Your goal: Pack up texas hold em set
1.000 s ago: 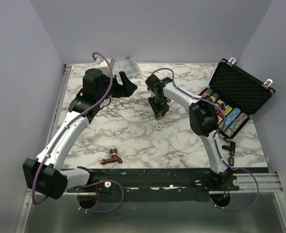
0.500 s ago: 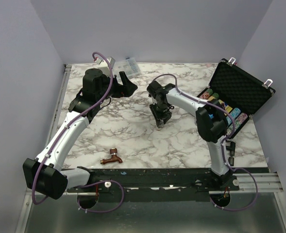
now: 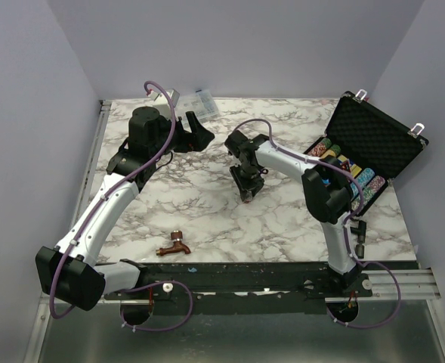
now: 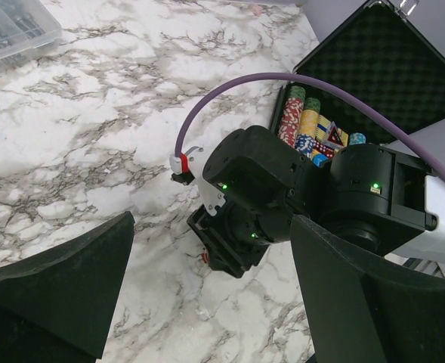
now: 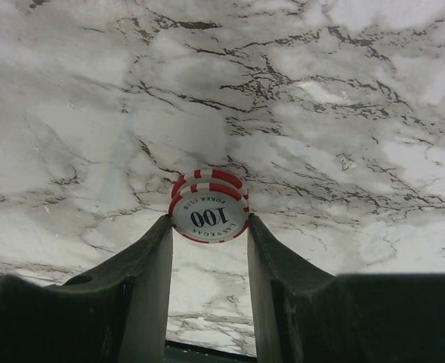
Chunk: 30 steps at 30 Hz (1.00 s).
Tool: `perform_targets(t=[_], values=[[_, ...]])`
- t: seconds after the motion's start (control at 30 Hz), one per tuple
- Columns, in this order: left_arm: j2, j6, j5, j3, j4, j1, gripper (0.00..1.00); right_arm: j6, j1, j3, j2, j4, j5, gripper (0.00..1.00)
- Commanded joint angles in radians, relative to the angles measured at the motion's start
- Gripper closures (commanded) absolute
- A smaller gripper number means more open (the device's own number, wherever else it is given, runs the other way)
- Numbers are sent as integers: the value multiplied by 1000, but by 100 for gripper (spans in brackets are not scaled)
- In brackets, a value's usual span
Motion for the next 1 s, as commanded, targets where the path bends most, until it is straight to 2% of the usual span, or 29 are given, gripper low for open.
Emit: perform_targets(t=[0.0,0.33,0.53,0.97], values=[[7,-5,22,33,1,5,16,6,5,28,3,5,18,66],[12,-7,27,34,1,6,16,-3,9,35,20,-1,-8,57],[10,-7,27,36,1,4,16,-8,11,33,15,-10,2,47],[7,-5,28,38,0,5,16,-19,13,43,46,-8,-2,39]])
